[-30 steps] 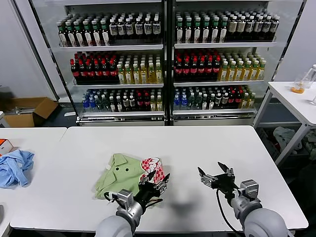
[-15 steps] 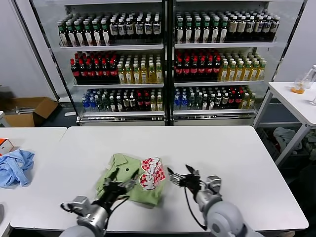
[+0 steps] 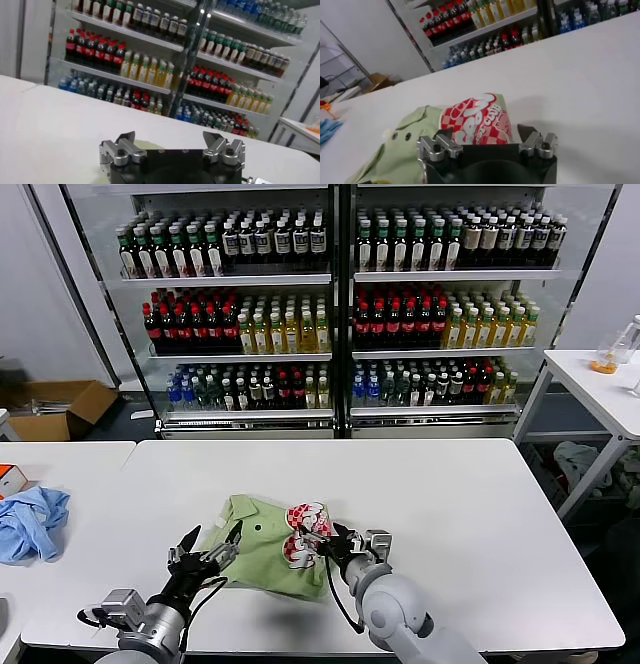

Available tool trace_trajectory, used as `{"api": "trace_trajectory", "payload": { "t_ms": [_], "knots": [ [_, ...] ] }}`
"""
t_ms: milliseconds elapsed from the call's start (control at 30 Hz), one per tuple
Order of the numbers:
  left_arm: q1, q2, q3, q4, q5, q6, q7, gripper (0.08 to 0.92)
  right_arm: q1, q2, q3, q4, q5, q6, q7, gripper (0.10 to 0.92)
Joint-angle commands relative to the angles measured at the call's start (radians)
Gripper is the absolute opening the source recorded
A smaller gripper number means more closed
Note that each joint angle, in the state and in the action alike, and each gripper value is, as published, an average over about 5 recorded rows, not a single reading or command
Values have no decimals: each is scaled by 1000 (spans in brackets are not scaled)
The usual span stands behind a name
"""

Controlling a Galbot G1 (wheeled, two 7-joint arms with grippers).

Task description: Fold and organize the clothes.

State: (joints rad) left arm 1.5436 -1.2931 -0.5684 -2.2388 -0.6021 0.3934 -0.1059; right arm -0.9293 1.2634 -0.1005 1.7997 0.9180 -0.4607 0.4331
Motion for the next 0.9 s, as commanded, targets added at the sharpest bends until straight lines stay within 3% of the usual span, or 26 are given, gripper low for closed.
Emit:
{"api": "trace_trajectory", "payload": {
  "t_ms": [33, 233, 700, 900],
  "knots": [
    [25, -5, -46, -17, -3, -5, -8, 823, 52, 58, -42, -83, 33, 12, 42, 758],
    [34, -7, -48, -21, -3, -5, -10, 823, 53, 46, -42, -81, 26, 19, 42, 586],
    [31, -12, -41, -13, -1, -3, -10, 823, 122, -22, -37, -144, -157, -51, -54, 179],
    [26, -11, -33, -11, 0, 0, -9, 823, 181, -111, -6, -170, -218, -95, -171, 125]
  ]
}}
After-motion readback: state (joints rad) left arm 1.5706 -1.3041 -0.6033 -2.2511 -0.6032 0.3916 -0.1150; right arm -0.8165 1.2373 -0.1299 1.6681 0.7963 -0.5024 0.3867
